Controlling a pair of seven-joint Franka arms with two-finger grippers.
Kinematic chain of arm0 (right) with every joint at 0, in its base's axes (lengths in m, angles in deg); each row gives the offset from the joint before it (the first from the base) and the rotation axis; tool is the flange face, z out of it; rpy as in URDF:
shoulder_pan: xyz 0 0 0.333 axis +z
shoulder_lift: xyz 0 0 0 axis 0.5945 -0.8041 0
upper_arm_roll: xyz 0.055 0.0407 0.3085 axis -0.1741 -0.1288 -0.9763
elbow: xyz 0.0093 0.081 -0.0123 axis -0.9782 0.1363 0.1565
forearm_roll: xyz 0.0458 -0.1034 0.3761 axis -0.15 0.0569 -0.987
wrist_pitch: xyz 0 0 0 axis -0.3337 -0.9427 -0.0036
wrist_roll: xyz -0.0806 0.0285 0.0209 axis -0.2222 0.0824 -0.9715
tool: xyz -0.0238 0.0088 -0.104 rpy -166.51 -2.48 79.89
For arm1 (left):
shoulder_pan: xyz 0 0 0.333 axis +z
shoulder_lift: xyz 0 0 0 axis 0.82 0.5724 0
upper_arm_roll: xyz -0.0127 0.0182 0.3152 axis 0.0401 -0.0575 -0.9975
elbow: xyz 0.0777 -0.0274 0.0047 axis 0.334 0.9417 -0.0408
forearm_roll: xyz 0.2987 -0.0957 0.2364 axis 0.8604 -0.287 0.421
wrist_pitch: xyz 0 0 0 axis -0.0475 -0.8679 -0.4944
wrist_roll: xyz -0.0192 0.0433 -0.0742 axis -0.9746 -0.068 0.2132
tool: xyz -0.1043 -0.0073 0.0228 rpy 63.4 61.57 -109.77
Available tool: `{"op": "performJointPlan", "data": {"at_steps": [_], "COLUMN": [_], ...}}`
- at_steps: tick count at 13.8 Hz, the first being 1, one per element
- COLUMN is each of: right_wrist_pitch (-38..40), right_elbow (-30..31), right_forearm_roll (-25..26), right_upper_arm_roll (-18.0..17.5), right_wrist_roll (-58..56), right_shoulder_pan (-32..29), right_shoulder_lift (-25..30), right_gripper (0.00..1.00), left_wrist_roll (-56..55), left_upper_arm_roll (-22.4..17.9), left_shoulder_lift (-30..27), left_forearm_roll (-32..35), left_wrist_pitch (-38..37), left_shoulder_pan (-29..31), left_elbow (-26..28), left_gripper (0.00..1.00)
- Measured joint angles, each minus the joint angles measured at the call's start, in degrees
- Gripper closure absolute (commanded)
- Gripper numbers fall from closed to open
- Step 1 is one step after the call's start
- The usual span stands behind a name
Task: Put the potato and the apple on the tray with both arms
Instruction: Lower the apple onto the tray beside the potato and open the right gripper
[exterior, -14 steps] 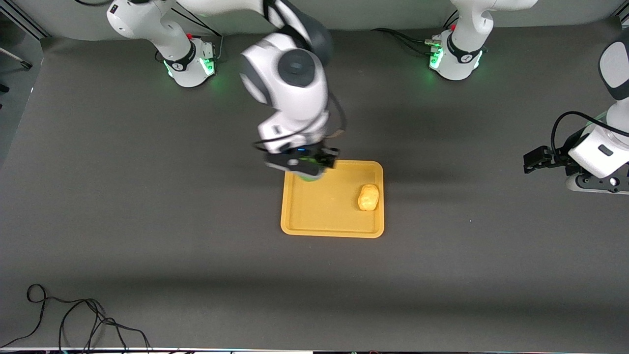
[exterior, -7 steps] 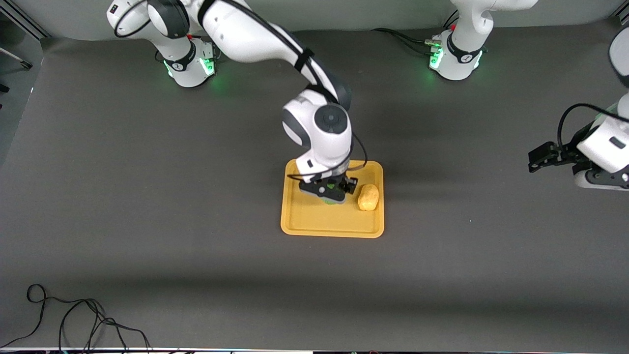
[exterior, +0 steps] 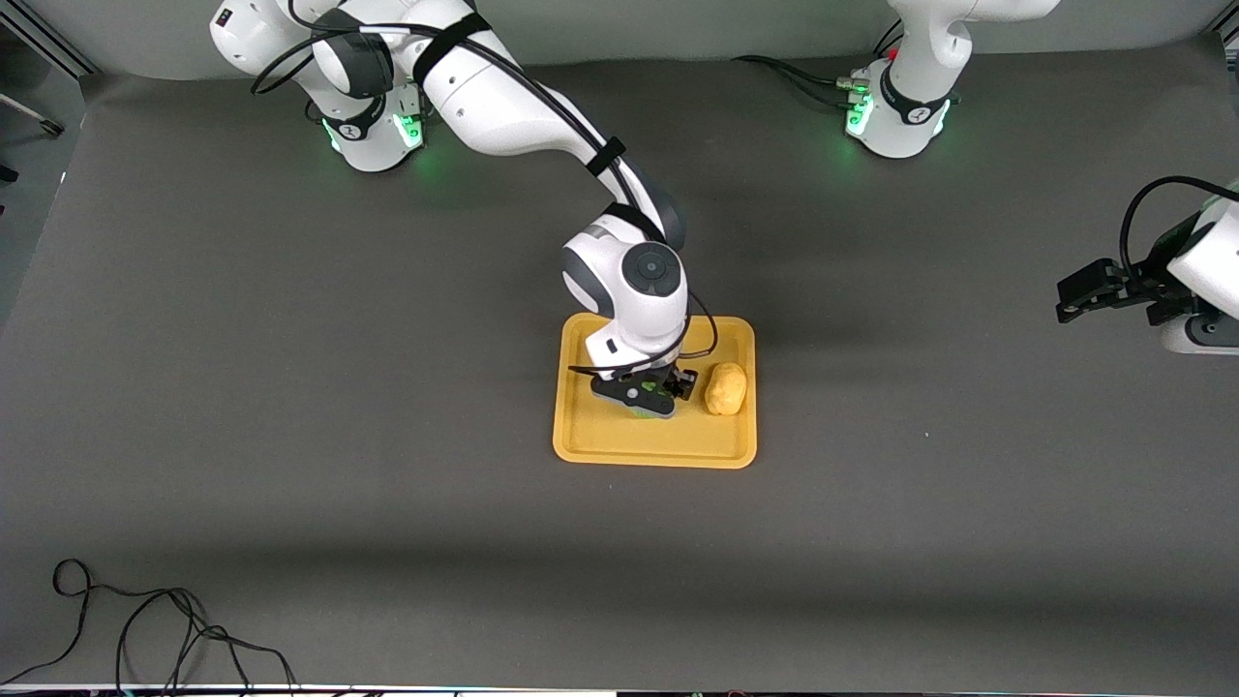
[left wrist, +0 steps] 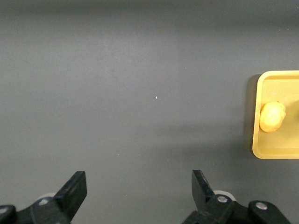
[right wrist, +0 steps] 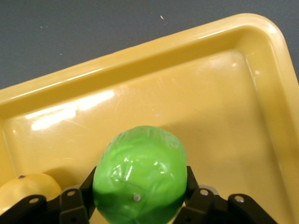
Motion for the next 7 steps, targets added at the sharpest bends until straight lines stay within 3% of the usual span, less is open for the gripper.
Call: {"op": "performJointPlan", "data": {"at_steps": [7], "right_wrist_pitch": [3.2], "right_elbow": [-1.4], "right_forearm_roll": [-0.1], "right_upper_arm_roll": [0.3], "right_wrist_roll": [0.0], "right_shoulder_pan": [-0.5], "right_shoulder_lift": [1.7], "right_gripper": [0.00], "left_wrist_roll": [-2.7], "left_upper_arm_roll": [-0.2], "left_shoulder_lift": [0.0], "left_forearm_roll": [0.0], "left_wrist_pitch": [-2.5], "left_shoulder_pan": [0.4], "left_elbow": [-2.0], "left_gripper": [0.00]}}
